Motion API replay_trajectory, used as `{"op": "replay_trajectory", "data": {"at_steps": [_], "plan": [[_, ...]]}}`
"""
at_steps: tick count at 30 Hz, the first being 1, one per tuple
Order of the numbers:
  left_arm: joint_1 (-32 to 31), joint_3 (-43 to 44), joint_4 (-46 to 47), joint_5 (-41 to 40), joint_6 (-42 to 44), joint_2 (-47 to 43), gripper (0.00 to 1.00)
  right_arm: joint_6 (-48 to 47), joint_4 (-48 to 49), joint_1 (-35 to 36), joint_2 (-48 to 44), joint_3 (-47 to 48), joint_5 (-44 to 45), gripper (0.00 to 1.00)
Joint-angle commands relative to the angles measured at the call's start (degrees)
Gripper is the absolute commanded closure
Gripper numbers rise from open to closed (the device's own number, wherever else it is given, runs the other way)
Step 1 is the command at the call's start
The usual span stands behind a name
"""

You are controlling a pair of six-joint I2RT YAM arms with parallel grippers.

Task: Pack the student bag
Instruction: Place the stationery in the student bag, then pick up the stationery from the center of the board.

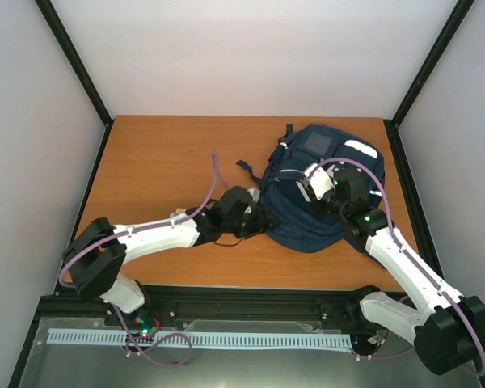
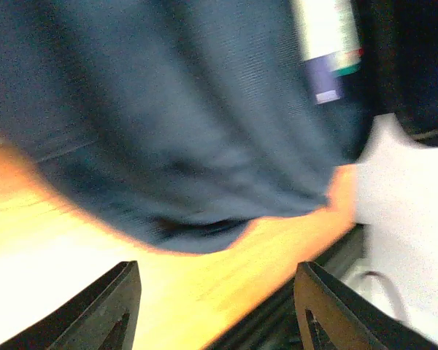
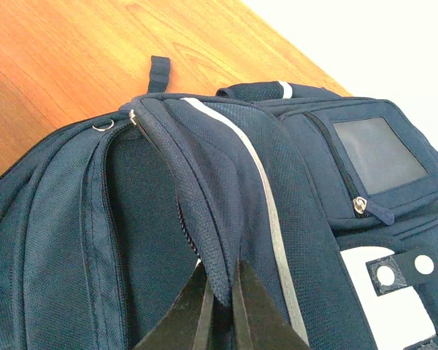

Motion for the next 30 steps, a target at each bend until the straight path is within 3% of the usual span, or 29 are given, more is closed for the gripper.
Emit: {"op": "replay_trajectory", "data": {"at_steps": [1,6,13,23,30], "plan": [[-0.14,-7.30,-11.27,-10.14,5.65,-5.80,0.40,0.25,3.55,0.16,-2.00,0.71,-1.85,0.97],[1.08,-11.24,-19.13,-19.25,5.05,-12.02,0.41,0.22,3.33,0.14,-1.42,0.79,-2.58,0.97],[11.43,-14.20,-25.90,-20.01,7.00,-16.51,0.43,0.12,3.04,0.06,-1.38,0.79,-3.00,0.97],[21.56,-10.90,-32.31,-27.63,-1.13,-15.00,0.51,-0.32,2.71,0.06,-0.91,0.88,-3.24,0.97],[27.96,-5.64,-35.68,-23.87,-6.76,-7.91,0.51,-0.41,2.45,-0.03,-1.09,1.00,-3.24,0.97]]}}
